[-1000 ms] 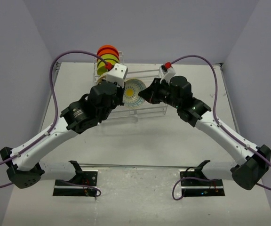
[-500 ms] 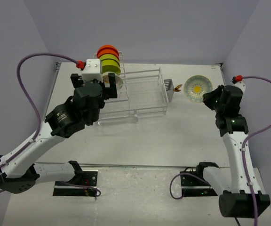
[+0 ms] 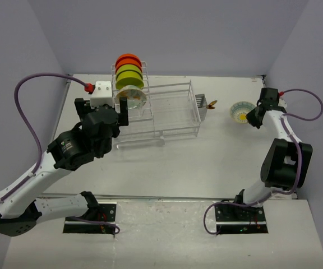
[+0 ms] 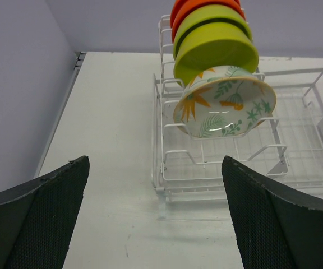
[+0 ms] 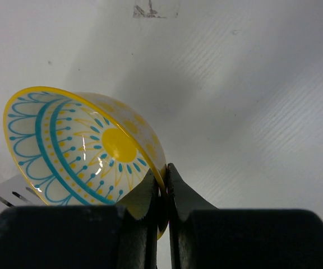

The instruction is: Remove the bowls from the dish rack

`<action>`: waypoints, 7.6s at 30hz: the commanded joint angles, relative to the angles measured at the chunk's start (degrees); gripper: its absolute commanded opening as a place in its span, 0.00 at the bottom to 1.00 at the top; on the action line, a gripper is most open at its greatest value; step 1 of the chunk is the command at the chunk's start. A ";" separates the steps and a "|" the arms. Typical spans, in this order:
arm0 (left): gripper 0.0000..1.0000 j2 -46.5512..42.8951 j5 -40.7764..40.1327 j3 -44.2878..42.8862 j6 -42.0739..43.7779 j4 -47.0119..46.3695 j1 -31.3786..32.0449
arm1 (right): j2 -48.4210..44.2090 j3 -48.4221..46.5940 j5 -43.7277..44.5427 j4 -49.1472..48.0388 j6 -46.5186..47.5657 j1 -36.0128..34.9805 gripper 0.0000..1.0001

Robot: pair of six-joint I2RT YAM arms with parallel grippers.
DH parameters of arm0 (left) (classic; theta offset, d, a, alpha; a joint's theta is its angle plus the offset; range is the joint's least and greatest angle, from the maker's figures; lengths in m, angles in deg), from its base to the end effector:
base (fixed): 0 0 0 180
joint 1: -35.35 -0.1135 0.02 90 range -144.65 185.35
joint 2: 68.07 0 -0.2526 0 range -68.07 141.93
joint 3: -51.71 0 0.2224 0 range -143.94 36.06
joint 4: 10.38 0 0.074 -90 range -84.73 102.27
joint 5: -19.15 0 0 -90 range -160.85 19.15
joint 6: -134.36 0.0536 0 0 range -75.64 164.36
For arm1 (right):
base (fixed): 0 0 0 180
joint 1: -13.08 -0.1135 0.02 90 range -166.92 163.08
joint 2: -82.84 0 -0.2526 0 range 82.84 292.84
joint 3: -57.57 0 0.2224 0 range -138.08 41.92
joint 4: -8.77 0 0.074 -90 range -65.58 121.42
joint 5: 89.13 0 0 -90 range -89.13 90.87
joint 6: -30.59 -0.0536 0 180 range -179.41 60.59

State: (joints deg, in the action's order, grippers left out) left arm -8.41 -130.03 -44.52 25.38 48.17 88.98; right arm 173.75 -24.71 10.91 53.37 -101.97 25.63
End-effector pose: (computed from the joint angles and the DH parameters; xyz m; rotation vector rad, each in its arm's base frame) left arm 0.1350 -0.1056 0.4260 -0.1120 1.7612 0.0957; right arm 0.3101 -0.0786 0.2311 1.2107 2.1639 0.0030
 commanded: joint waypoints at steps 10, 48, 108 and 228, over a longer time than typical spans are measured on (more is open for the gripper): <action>1.00 -4.46 -1.12 0.77 -2.11 4.30 -0.54 | 11.21 -11.06 -4.86 -3.02 1.52 0.89 0.08; 0.93 19.08 10.39 -8.11 36.03 -10.02 -8.88 | -42.30 0.27 -28.15 1.81 12.06 -8.07 0.99; 0.00 17.60 33.21 -12.41 21.39 -11.17 -10.65 | -47.77 -5.70 -46.94 -1.43 6.63 -9.03 0.99; 0.74 31.92 14.88 -14.43 52.29 -28.92 -16.71 | -45.30 6.69 -34.21 1.28 13.74 -12.12 0.99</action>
State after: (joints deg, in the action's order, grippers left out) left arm 23.28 -117.37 -56.43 76.78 22.57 74.09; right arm 130.17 -14.77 -21.02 54.40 -89.34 13.41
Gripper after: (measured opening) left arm 0.760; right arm 0.987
